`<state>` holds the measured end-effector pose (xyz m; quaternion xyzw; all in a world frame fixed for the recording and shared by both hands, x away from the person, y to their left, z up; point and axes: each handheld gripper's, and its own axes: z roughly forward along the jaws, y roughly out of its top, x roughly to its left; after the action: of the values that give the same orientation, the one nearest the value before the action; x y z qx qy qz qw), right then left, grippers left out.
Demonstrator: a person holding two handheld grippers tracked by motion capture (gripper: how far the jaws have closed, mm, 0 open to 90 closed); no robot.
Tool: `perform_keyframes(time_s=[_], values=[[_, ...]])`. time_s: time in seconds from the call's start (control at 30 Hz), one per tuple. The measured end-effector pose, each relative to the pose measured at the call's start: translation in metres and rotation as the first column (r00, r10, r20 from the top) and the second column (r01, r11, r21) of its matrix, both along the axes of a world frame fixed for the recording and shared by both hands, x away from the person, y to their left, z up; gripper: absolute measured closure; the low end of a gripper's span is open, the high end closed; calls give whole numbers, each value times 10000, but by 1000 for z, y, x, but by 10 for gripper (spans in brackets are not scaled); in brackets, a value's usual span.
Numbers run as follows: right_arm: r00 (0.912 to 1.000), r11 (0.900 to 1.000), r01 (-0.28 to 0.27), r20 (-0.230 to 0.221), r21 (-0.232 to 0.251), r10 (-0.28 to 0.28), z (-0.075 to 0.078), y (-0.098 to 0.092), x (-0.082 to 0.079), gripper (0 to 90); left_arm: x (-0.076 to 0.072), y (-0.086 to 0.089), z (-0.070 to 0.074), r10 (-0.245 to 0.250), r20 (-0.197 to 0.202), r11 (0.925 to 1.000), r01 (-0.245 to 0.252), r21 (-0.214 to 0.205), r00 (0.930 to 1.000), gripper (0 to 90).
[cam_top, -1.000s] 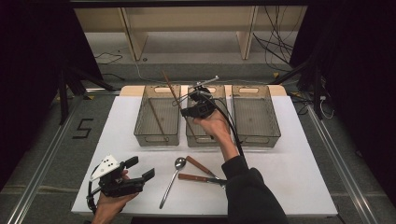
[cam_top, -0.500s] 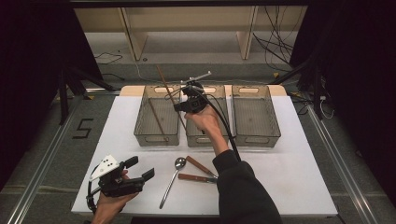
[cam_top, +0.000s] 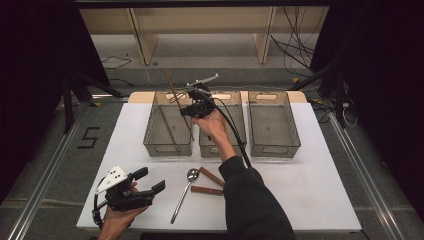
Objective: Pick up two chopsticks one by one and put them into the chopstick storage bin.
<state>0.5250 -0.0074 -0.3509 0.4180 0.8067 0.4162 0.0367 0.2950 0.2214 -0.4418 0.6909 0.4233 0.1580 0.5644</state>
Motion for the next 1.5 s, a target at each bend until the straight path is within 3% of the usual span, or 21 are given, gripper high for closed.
perform_keyframes(time_s=[0.43,1.5], values=[[9996,9996,262,-65,-82,-263,-9,15,6,860,0,0,1,-18,22,10000,18,-2,10000,151],[9983,9985,513,-257,-211,-519,-25,24,13,860,-1,0,1,-33,42,10000,33,-40,10000,151]])
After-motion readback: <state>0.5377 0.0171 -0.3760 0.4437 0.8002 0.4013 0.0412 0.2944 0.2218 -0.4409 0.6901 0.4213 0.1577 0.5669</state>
